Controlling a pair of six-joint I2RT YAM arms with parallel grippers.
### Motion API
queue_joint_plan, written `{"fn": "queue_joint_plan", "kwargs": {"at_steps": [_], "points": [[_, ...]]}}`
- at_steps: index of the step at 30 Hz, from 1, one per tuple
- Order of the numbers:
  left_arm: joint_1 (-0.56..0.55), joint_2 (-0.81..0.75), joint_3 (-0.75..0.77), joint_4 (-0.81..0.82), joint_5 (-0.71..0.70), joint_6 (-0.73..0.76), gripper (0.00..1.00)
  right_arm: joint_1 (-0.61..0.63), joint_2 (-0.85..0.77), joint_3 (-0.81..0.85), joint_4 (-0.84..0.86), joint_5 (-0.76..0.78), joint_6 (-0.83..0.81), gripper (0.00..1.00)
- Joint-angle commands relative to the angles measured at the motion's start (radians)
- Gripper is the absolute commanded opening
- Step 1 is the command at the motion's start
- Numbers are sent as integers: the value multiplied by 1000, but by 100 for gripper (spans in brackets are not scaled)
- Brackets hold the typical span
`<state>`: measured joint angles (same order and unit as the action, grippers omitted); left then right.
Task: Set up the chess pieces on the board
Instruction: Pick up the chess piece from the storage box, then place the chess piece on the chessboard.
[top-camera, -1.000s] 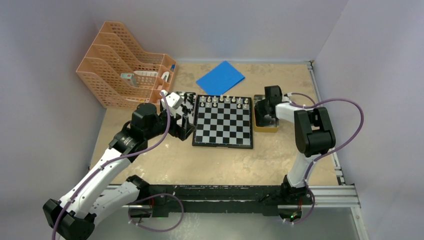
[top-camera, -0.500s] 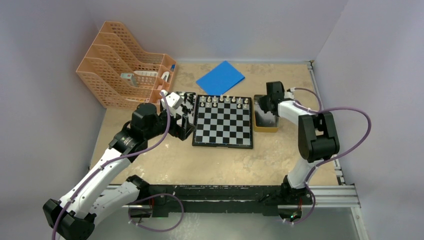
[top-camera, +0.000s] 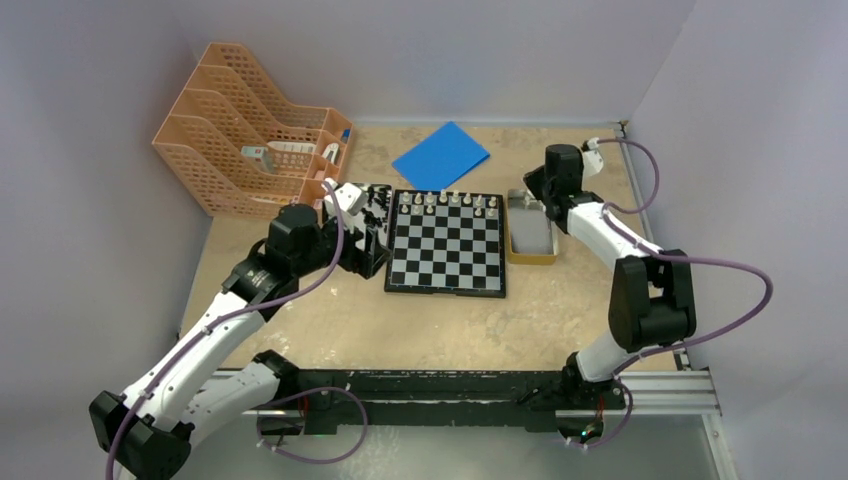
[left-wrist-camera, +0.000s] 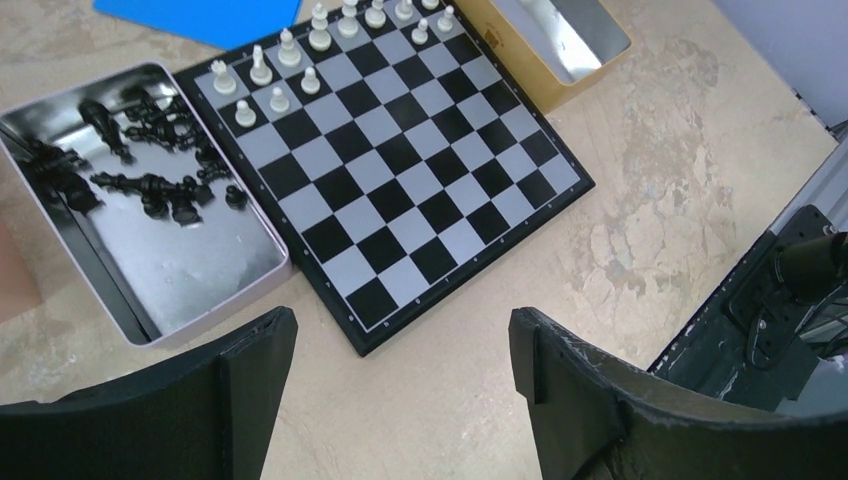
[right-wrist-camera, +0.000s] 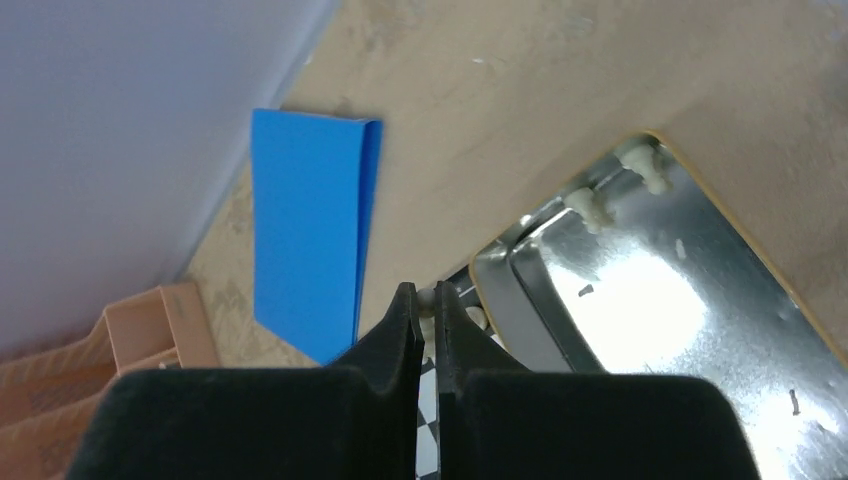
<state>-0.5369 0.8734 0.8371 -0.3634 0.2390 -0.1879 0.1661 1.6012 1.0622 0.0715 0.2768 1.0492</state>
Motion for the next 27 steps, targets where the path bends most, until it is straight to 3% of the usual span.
{"fn": "queue_joint_plan", "kwargs": {"at_steps": [1,11,20,27], "points": [[1,45,31,0,-3,-47,78,40,-61,-24,137,-27,-259,0],[0,36,21,4,-10,-8,78,165,-158,-219,480,-229,-509,0],[0,1,19,4,-34,11,78,273,-74,-273,661,-351,-643,1],[0,-15,16,4,-55,14,78,365,34,-292,814,-322,-696,1]]}}
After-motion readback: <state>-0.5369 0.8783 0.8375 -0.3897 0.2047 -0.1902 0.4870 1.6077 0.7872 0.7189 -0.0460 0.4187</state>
